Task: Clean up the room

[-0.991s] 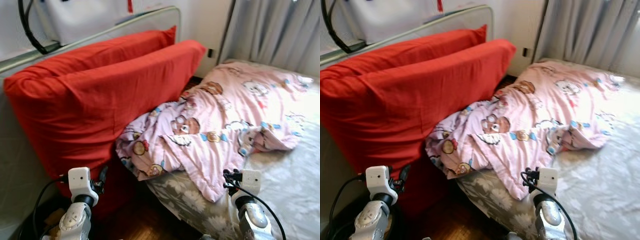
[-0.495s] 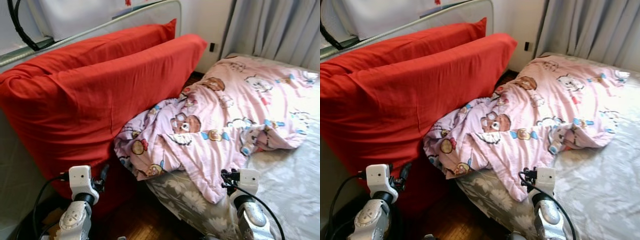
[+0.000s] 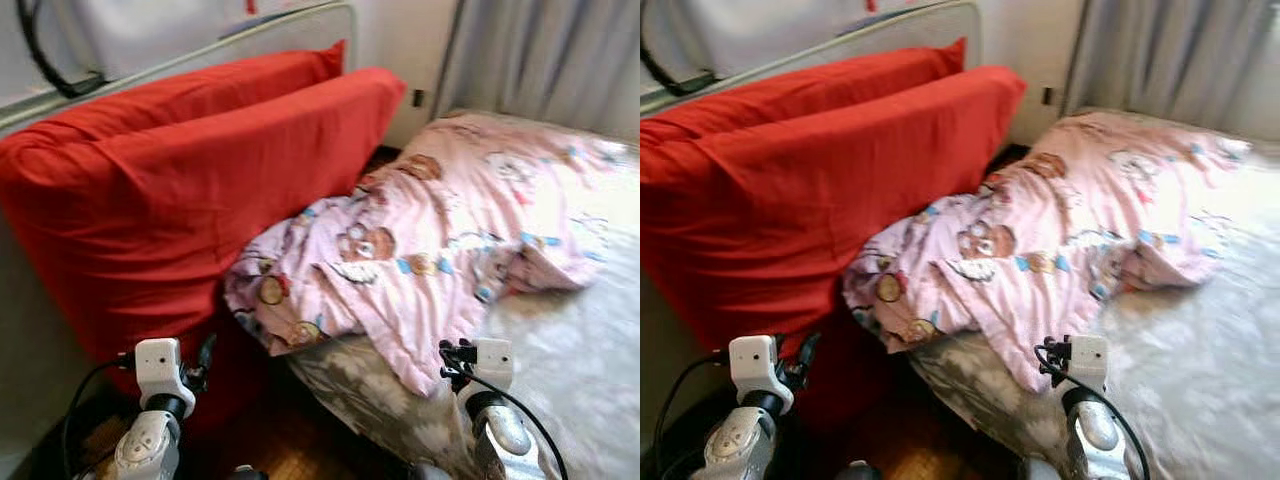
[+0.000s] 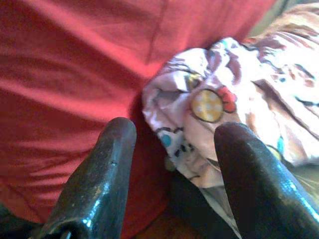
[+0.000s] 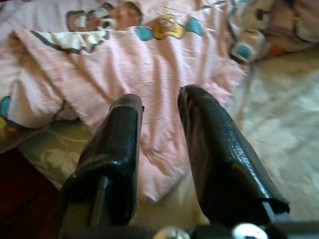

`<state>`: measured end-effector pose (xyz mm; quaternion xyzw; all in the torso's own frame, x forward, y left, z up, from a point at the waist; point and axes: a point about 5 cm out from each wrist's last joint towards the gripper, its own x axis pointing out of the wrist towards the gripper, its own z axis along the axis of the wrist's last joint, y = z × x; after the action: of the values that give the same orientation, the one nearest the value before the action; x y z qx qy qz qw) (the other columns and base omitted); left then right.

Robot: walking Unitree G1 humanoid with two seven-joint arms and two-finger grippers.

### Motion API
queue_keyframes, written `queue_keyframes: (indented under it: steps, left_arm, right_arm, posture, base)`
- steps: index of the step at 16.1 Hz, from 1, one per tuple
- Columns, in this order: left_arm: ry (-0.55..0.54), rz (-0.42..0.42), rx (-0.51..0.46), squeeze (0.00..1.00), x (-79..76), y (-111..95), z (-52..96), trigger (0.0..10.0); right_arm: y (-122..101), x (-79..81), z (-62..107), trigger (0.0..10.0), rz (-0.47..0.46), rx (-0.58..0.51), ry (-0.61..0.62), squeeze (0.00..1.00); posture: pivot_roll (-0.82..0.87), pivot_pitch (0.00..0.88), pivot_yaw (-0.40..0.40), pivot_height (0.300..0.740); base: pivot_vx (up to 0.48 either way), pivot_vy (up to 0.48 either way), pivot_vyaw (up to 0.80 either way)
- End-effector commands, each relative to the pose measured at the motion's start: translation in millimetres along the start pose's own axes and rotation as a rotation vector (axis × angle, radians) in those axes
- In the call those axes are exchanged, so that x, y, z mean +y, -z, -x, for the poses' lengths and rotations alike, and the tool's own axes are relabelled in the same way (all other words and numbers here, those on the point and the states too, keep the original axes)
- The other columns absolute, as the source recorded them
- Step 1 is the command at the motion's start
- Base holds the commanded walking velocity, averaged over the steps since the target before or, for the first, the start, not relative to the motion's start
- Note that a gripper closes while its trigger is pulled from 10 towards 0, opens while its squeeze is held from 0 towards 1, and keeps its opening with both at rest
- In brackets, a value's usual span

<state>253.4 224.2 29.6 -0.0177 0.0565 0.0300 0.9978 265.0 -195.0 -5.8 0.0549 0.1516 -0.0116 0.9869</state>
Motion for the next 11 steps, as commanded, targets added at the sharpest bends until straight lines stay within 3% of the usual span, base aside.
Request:
queue_keyframes:
  steps: [1, 11]
  left_arm:
    - [0.006, 0.008, 0.004, 0.0, -2.1, -0.2, 0.4, 10.0]
    - [-0.008, 0.025, 0.019, 0.0, -1.7, -0.4, 3.0, 10.0]
  right_arm:
    - [-3.0, 0.4, -1.2, 10.0, -0.004, -0.012, -0.006, 0.0]
    - [-6.6, 6.6, -4.5, 10.0, 0.019, -0.013, -0.062, 0.0]
  posture:
    - [-0.05, 0.022, 0.021, 0.637]
    - [-0.03, 0.052, 0.005, 0.637]
  base:
    - [0.0, 0.0, 0.0]
    - [0.0, 0.0, 0.0]
